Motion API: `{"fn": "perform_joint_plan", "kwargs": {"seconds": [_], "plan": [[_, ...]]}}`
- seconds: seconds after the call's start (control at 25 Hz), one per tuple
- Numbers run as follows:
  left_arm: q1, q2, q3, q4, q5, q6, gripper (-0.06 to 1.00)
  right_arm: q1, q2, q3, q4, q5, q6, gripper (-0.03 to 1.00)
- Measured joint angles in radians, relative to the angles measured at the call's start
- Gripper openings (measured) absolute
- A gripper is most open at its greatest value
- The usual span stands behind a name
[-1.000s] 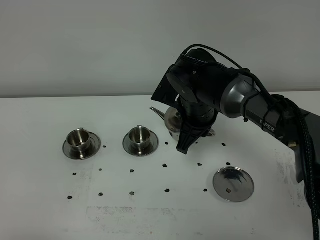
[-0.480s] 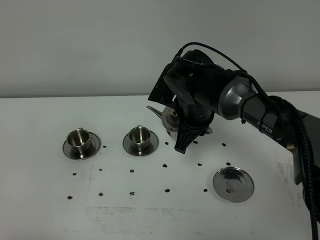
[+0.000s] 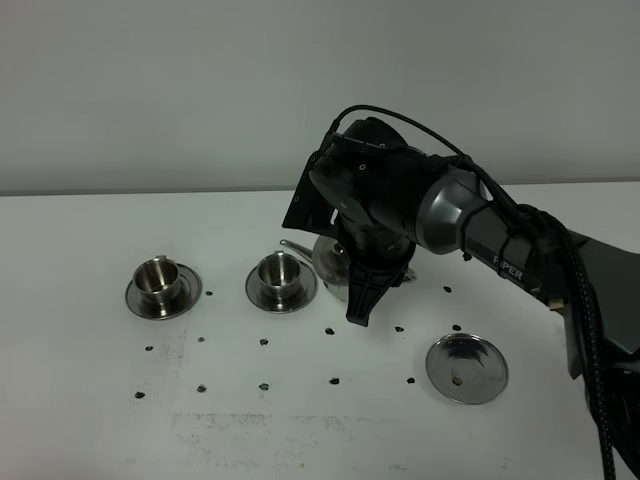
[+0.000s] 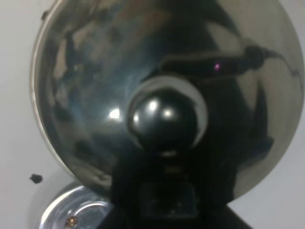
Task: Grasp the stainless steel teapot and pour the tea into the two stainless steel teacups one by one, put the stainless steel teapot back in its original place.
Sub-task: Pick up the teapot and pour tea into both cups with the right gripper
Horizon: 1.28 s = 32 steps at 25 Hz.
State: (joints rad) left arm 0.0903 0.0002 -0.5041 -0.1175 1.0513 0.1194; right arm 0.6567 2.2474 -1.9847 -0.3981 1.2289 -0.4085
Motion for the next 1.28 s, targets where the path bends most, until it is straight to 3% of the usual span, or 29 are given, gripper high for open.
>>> {"fn": "perform_joint_plan", "kwargs": {"seconds": [1.28], "plan": [[0.000, 0.000, 0.000, 0.000, 0.000, 0.000, 0.54, 0.034, 0.047, 0.000, -0.155, -0.036, -0.073, 0.21]]}}
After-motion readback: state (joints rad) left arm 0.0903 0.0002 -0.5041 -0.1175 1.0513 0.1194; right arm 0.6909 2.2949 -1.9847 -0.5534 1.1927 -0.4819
